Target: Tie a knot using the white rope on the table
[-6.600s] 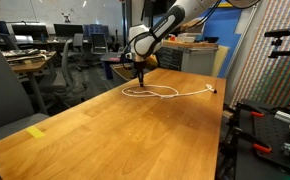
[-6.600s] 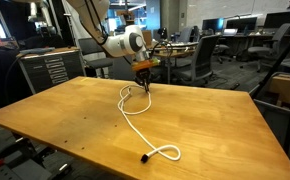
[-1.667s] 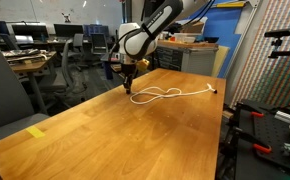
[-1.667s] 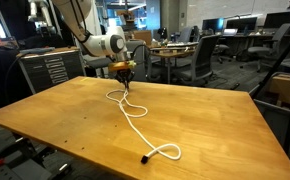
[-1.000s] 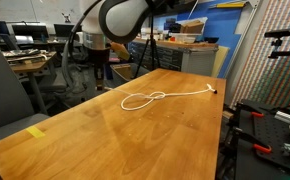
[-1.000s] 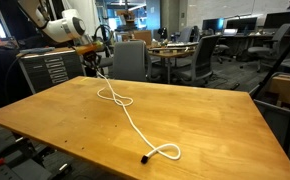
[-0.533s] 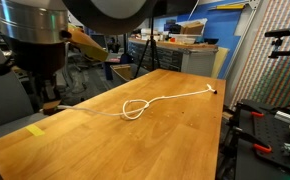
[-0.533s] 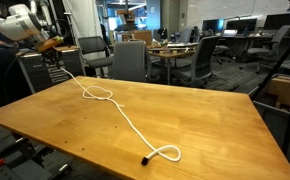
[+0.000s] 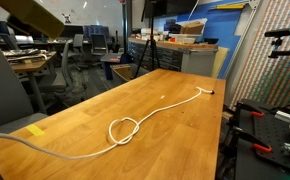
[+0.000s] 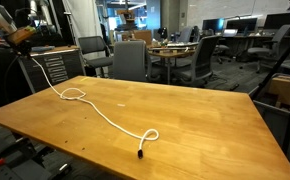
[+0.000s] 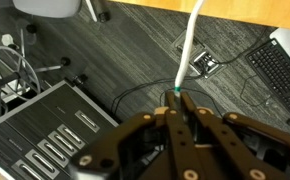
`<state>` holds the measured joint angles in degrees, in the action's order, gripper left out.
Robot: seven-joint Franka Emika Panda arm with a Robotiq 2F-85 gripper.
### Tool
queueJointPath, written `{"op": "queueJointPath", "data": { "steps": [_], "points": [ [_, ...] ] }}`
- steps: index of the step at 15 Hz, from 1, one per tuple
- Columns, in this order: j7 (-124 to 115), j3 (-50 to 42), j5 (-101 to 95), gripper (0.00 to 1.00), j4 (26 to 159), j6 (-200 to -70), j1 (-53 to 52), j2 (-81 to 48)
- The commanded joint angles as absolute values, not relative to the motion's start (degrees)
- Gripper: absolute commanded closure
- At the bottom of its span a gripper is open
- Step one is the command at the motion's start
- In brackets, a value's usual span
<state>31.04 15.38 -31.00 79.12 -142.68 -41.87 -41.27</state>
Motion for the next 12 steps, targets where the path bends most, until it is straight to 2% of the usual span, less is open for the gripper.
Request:
{"op": "queueJointPath", "data": {
  "steps": [1, 2, 3, 5, 6, 8, 9, 12],
  "points": [
    [39.8, 15.8, -29.9, 0.95, 78.8, -147.7, -36.5, -42.0],
    [40.9, 15.5, -29.1, 0.88, 79.8, -147.6, -34.7, -41.9],
    [41.8, 15.5, -28.0, 0.66, 80.3, -146.2, -32.8, -41.8],
    [41.6, 14.6, -26.6, 0.63, 81.8, -143.5, -29.2, -40.8],
    [40.2, 14.6, -28.4, 0.83, 79.7, -144.5, -31.8, -42.5],
    [41.0, 14.4, -27.8, 0.67, 80.5, -144.2, -28.9, -42.5],
    [41.2, 14.4, -27.7, 0.63, 80.6, -144.2, -28.5, -42.5],
    [41.1, 14.6, -27.7, 0.63, 80.7, -144.1, -29.1, -42.5]
  ]
}}
